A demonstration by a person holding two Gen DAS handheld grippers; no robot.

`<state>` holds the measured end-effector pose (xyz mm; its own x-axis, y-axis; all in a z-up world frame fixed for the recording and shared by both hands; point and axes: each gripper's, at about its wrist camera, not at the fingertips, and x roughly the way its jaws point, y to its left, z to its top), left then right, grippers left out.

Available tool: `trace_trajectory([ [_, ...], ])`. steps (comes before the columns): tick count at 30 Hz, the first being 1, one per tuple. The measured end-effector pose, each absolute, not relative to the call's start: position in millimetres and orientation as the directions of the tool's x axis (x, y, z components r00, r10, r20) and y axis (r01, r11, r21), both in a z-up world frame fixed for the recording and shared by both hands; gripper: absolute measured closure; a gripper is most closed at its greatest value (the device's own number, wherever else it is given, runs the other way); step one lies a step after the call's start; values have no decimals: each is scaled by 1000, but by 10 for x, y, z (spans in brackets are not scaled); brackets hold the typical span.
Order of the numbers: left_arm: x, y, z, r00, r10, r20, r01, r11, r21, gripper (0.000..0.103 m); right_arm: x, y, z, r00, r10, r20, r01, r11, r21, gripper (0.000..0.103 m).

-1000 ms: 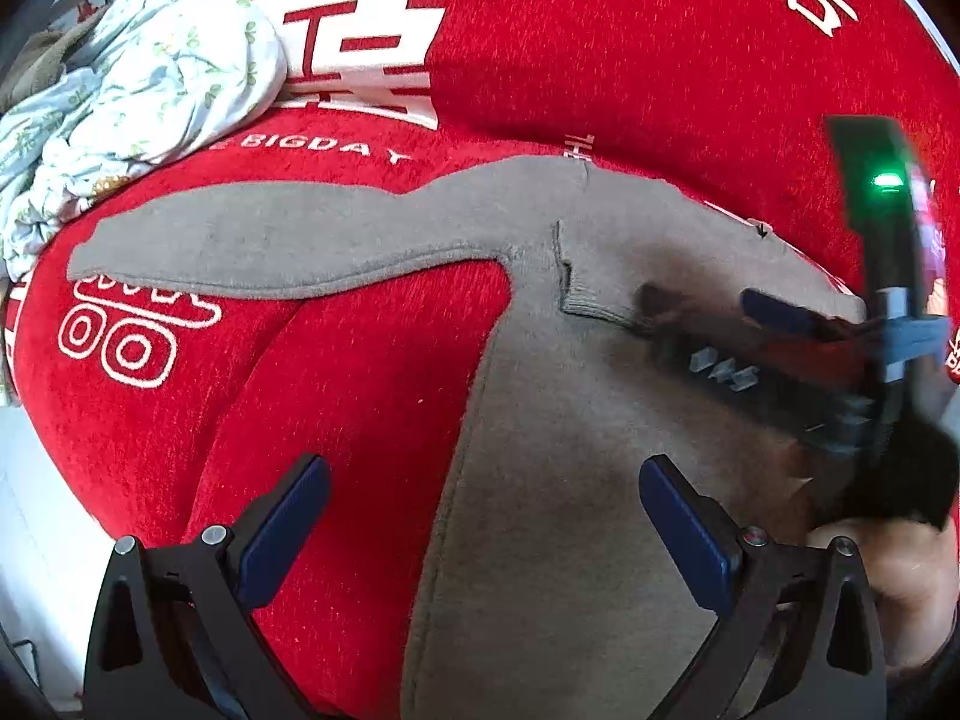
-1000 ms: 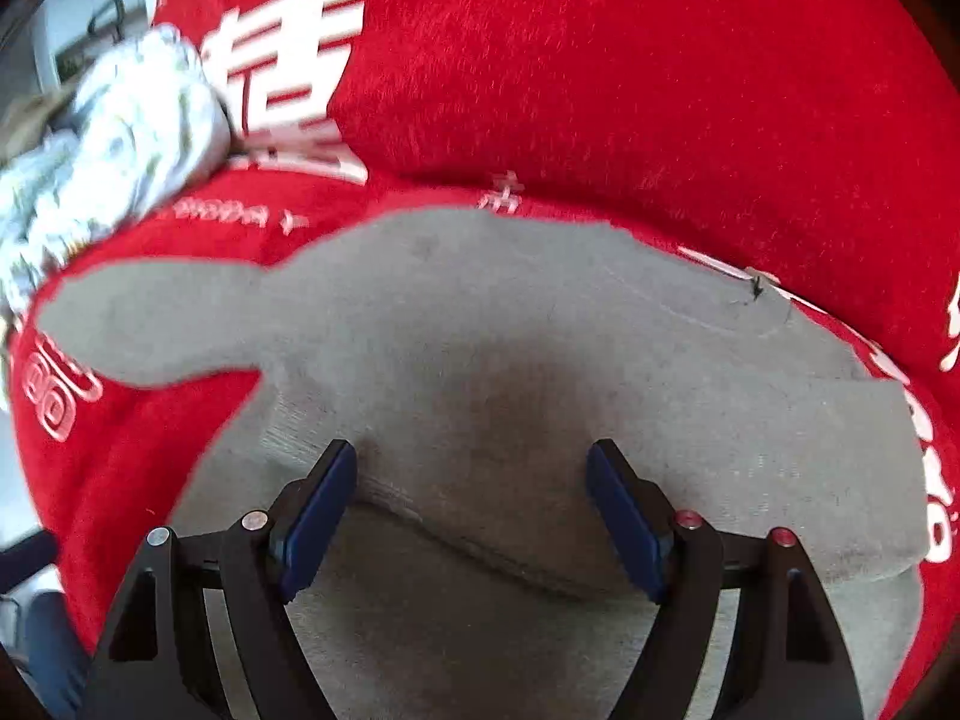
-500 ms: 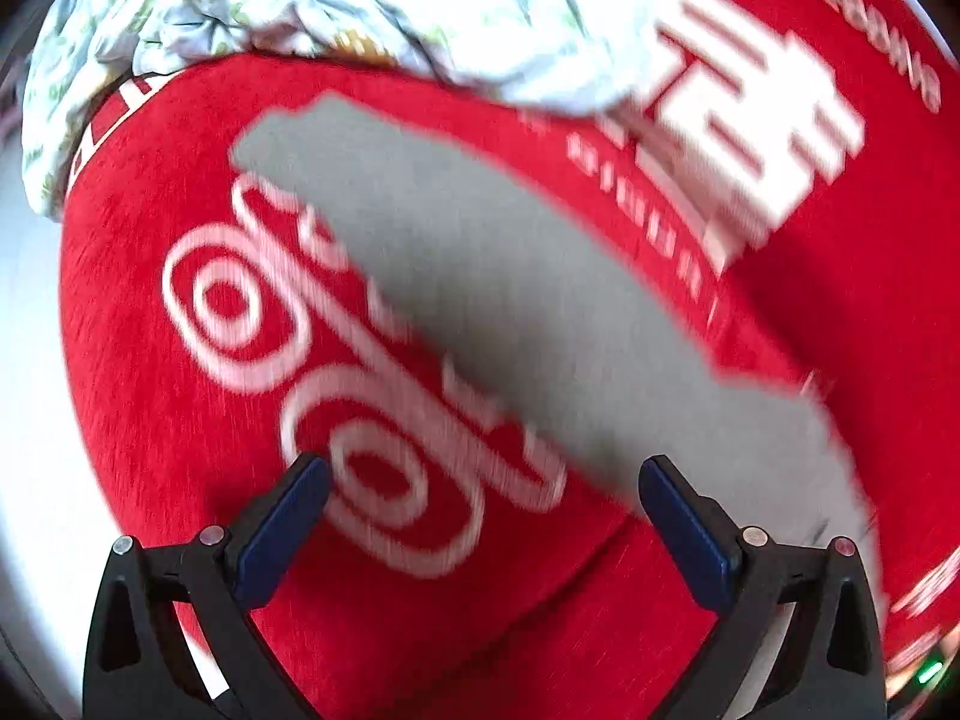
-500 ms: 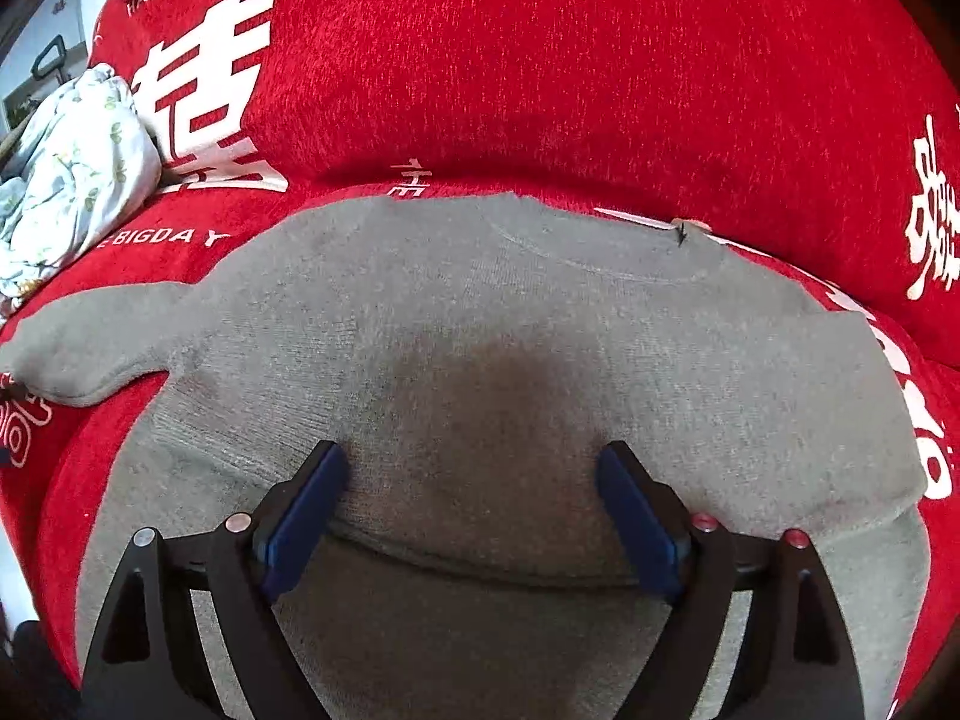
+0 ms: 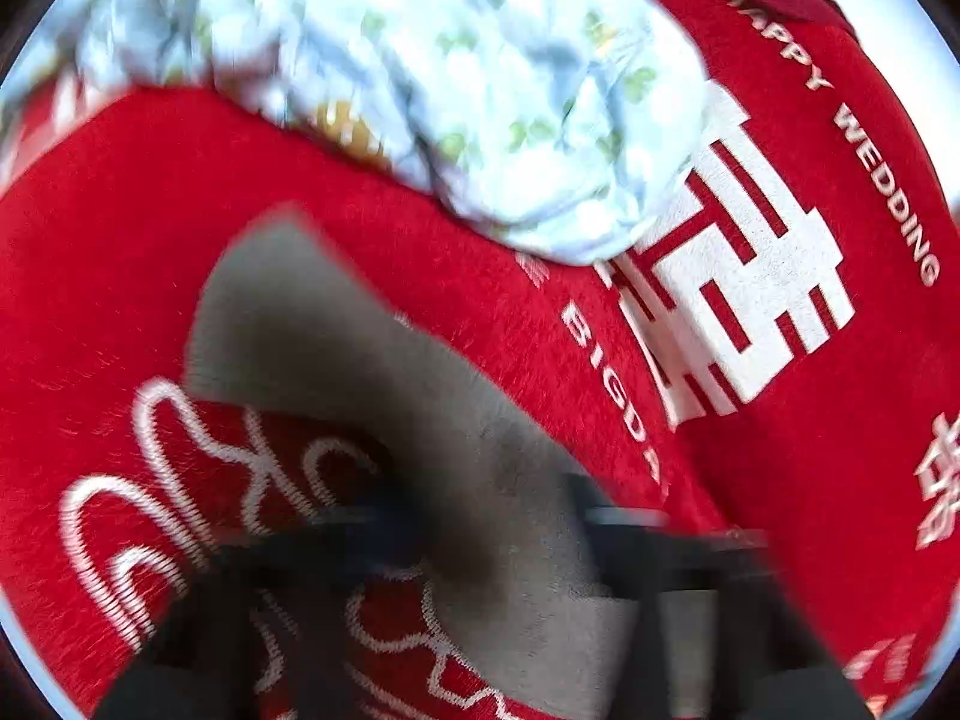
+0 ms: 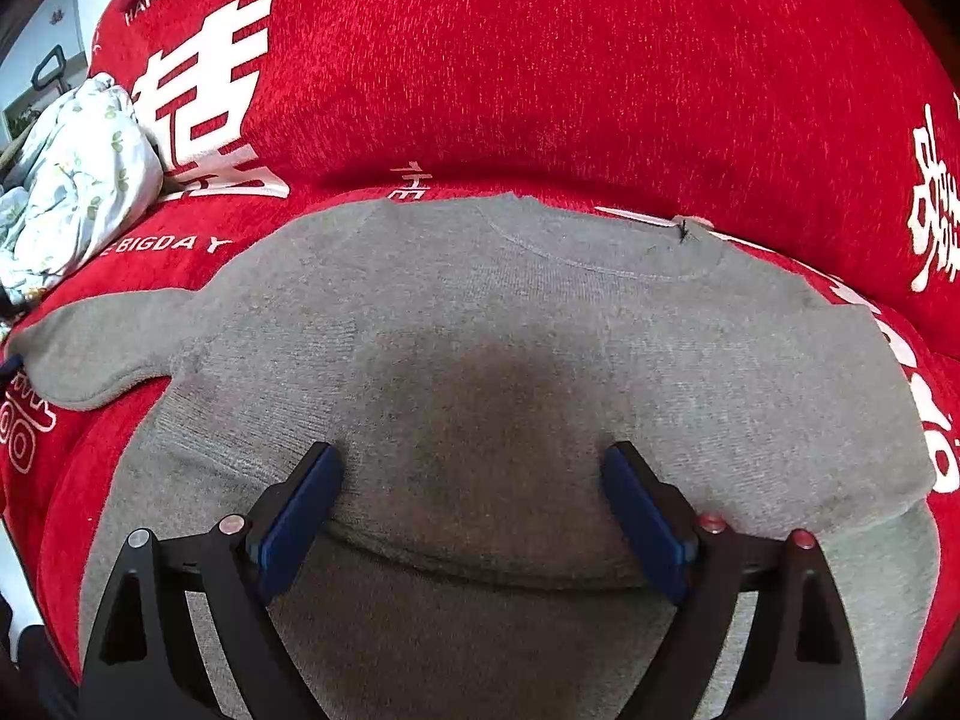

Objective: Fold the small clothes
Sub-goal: 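Move the left gripper to the other sleeve cuff and grasp it, then lift the sleeve with the left gripper and carry it across the sweater body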

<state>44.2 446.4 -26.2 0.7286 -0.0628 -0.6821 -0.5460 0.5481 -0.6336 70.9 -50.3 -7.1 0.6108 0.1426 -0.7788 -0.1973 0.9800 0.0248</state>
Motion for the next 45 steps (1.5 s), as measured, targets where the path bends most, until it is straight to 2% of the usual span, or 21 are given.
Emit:
trace_trajectory([
  [3, 349, 4593, -404, 780, -127, -613, -494, 476, -727, 93, 708, -510, -74, 611, 144, -778, -199, 980, 25, 11],
  [10, 216, 4484, -96, 756, -15, -655, -559, 508, -656, 93, 708, -508, -69, 612, 155, -776, -200, 979, 38, 11],
  [11, 242, 4411, 9, 684, 95, -723, -641, 551, -535, 93, 708, -511, -69, 611, 159, -775, -201, 979, 42, 10],
  [12, 365, 4229, 141, 522, 289, -803, -743, 615, -262, 93, 708, -514, -69, 611, 161, -775, -203, 978, 44, 10],
  [13, 453, 4069, 220, 460, 390, -798, -749, 653, -112, 93, 709, -510, -71, 609, 164, -776, -205, 978, 45, 10],
  [14, 507, 3889, 296, 464, 446, -766, -728, 685, -42, 93, 711, -506, -72, 607, 164, -778, -207, 977, 44, 10],
  [15, 531, 3772, 349, 480, 459, -747, -711, 703, -25, 93, 713, -505, -72, 606, 163, -779, -208, 977, 42, 9],
  [24, 604, 3302, 651, 484, 486, -728, -669, 742, 50, 93, 581, -644, 77, 604, 193, -773, -220, 973, 71, 9],
  [29, 691, 3050, 739, 401, 617, -678, -689, 691, 221, 93, 384, -847, 197, 608, 209, -766, -229, 970, 82, 9],
  [31, 715, 2969, 773, 391, 630, -671, -684, 687, 247, 93, 306, -974, 258, 613, 222, -758, -230, 968, 98, 9],
  [37, 823, 2560, 916, 458, 569, -683, -615, 757, 219, 93, 228, -1311, 245, 630, 138, -764, -189, 982, 21, 9],
  [45, 998, 1914, 987, 530, 460, -712, -515, 842, 160, 93, 180, -1759, 83, 600, 105, -793, -110, 993, 48, 9],
])
